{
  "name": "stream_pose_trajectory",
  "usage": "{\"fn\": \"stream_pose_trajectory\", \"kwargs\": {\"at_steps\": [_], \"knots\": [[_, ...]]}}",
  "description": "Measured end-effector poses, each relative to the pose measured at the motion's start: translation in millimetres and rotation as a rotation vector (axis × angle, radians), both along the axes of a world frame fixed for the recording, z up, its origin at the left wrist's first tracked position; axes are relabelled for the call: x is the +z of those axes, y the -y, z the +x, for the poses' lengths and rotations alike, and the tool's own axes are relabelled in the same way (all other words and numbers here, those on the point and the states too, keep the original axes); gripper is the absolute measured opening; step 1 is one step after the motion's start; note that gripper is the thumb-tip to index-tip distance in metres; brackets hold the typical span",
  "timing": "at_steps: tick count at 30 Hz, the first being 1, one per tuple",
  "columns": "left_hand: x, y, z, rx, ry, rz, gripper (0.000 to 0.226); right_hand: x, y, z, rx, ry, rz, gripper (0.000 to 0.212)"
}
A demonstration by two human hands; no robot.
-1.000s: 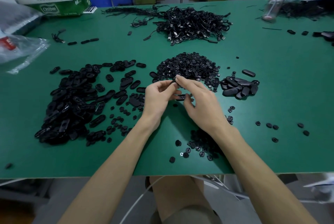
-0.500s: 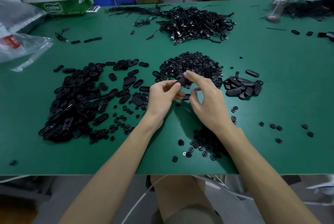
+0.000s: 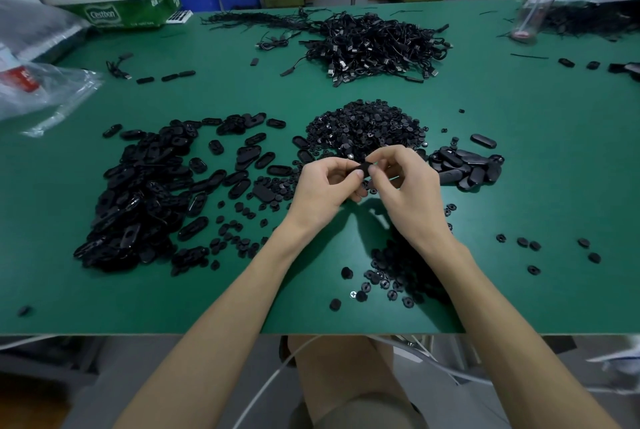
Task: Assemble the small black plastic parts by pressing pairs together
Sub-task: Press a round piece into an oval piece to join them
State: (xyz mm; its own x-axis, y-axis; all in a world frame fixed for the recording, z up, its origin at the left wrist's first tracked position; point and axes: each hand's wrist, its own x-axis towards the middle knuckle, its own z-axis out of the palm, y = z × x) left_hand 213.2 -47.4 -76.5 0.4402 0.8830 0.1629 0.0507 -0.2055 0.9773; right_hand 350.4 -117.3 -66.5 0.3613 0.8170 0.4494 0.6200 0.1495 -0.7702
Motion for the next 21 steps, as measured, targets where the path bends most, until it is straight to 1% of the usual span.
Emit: {"fn": "stream_pose_trajectory", "kwargs": {"at_steps": [5, 10, 16, 21], "knots": [[1.8, 1.5, 1.3, 0.014, -0.020, -0.001, 0.011, -0.1, 0.8, -2.6, 0.066, -0.041, 0.007, 0.015], [3.0, 1.2, -0.1, 0.010, -0.016, 0.004, 0.013, -0.3, 0.8, -1.8, 0.113, -0.027, 0.004, 0.021], [6.2, 1.4, -2.9, -0.048, 0.078, -0.007, 0.011, 2.0, 1.5, 0.2, 0.079, -0.089, 0.035, 0.024], [6.4, 1.1, -4.3, -0.044, 0.102, -0.007, 0.015, 4.5, 3.3, -0.5, 0.070, -0.107, 0.026, 0.028]]}}
